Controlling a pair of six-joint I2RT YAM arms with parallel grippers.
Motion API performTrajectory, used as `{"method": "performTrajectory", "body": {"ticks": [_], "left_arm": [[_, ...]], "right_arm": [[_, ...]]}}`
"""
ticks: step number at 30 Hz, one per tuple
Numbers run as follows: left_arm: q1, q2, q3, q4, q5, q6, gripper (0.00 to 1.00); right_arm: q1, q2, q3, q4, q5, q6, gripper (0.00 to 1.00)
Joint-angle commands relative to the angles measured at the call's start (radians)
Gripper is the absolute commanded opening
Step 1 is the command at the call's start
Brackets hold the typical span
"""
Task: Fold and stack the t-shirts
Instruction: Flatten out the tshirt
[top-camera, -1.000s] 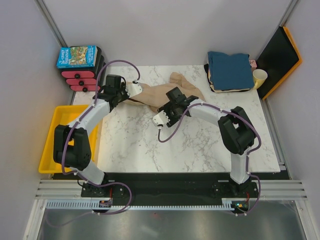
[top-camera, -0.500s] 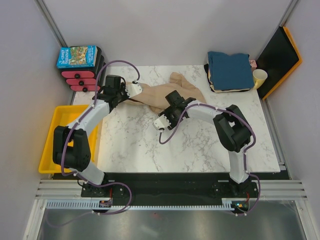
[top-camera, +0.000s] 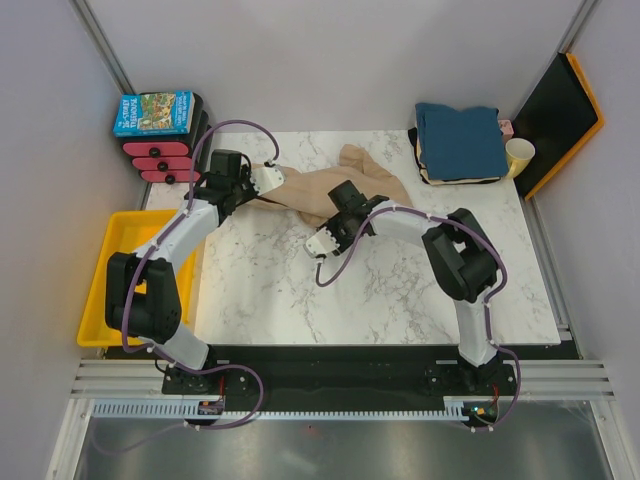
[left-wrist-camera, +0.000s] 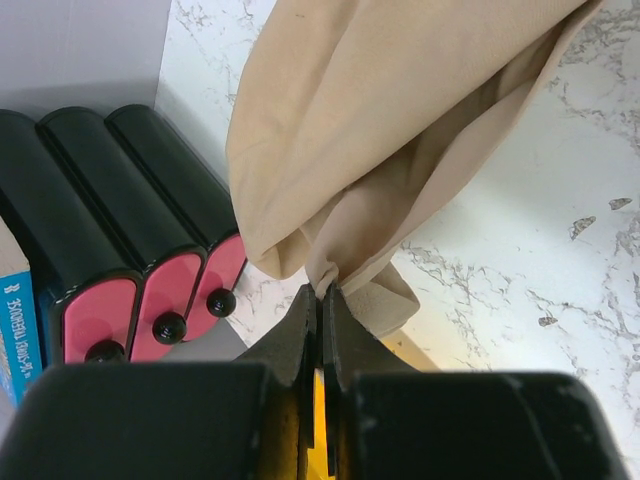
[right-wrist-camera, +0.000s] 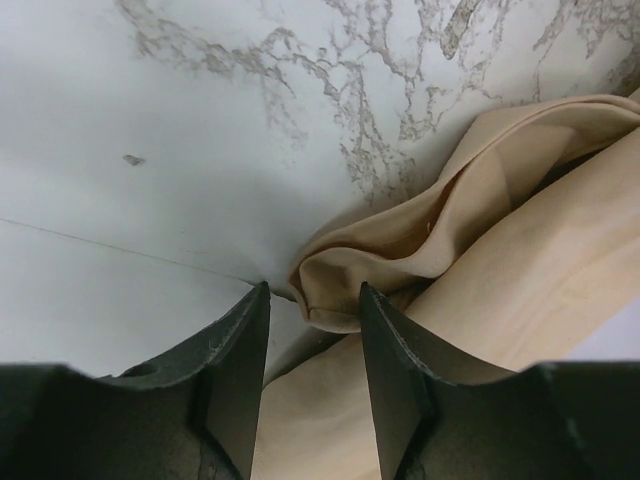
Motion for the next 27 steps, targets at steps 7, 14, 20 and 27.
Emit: {"method": "performTrajectory", "body": {"ticks": [7, 14, 20, 27], "left_arm": [[0.003, -0.054, -0.01, 0.027, 0.008, -0.048, 0.02], [0.003, -0.062, -0.018, 0.023, 0.006, -0.049, 0.02], [0.003, -0.06, -0.018, 0.024, 0.002, -0.045, 0.02], [0.006, -0.07, 0.022, 0.056, -0.023, -0.028, 0.02]], "right_arm": [[-0.004, 0.075, 0.039, 0.051, 0.051, 0.004, 0.38], [-0.004, 0.073, 0.042, 0.052, 0.065, 0.013, 0.0], [-0.004, 0.021, 0.035, 0.051, 0.106, 0.028, 0.0], [-0.022, -0.08, 0.152, 0.083, 0.272, 0.15, 0.0]]}}
